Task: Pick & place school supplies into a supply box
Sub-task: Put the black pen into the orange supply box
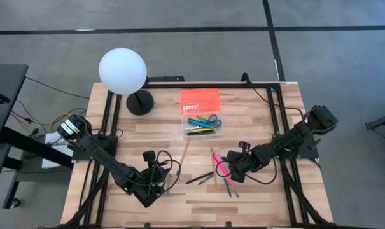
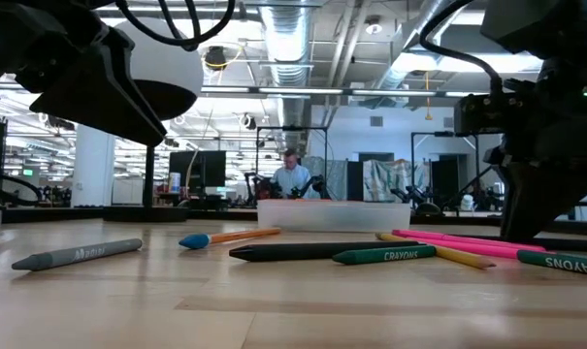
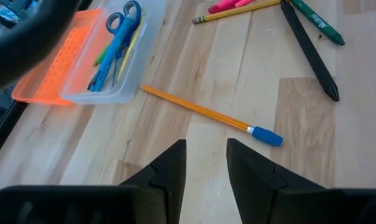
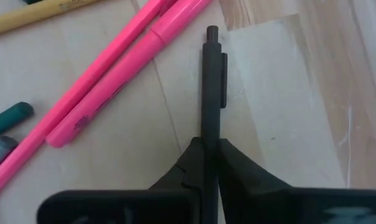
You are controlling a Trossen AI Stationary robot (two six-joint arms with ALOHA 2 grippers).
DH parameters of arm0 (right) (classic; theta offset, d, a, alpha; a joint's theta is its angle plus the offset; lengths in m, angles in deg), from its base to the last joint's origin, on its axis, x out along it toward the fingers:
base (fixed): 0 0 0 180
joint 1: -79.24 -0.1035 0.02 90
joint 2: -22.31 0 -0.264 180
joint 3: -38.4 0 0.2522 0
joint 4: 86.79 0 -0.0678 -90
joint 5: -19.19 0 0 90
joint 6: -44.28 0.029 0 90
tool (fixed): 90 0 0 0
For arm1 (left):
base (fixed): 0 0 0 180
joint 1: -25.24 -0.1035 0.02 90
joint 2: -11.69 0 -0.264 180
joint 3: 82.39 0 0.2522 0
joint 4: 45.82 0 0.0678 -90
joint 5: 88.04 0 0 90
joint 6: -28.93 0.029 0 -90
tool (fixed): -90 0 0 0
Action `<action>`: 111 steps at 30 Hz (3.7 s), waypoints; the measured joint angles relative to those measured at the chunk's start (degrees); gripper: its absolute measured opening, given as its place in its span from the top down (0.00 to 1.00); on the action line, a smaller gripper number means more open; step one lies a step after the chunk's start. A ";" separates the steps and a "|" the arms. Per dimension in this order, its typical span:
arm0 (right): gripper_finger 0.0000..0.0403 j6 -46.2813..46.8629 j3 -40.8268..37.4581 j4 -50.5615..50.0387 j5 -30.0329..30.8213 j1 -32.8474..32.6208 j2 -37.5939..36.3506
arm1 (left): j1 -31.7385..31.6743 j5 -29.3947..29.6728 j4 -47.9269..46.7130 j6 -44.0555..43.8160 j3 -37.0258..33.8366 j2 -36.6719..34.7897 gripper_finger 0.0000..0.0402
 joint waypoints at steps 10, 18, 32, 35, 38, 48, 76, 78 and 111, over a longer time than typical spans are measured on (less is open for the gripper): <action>0.97 -2.01 0.02 0.01 0.02 0.01 0.00 | 0.00 0.16 0.00 0.02 0.00 0.00 0.73; 0.89 -0.82 0.02 0.04 -0.04 0.07 0.00 | 0.00 0.27 -0.07 0.03 0.00 0.00 0.73; 0.82 -0.56 0.00 0.02 -0.02 0.11 0.00 | 0.00 0.49 -0.07 0.04 0.00 0.00 0.73; 0.82 0.25 0.00 -0.07 -0.06 0.11 0.00 | 0.00 0.48 -0.04 0.03 0.00 0.01 0.73; 0.82 0.28 0.00 -0.22 -0.61 0.11 0.00 | 0.00 0.48 -0.04 0.04 0.00 0.02 0.73; 0.95 0.08 0.03 -0.04 -1.05 0.11 -0.01 | -0.02 0.19 -0.04 0.07 0.00 0.02 0.73; 0.87 -1.31 -0.03 0.33 0.68 0.07 0.02 | -0.02 0.13 -0.04 0.15 0.02 0.02 0.73; 0.87 -1.31 -0.04 0.36 0.76 0.07 0.02 | -0.01 0.12 -0.04 0.15 0.02 0.02 0.73; 0.95 -32.80 10.46 0.92 20.14 13.87 -3.17 | -0.02 3.08 -1.30 0.39 0.02 0.02 0.73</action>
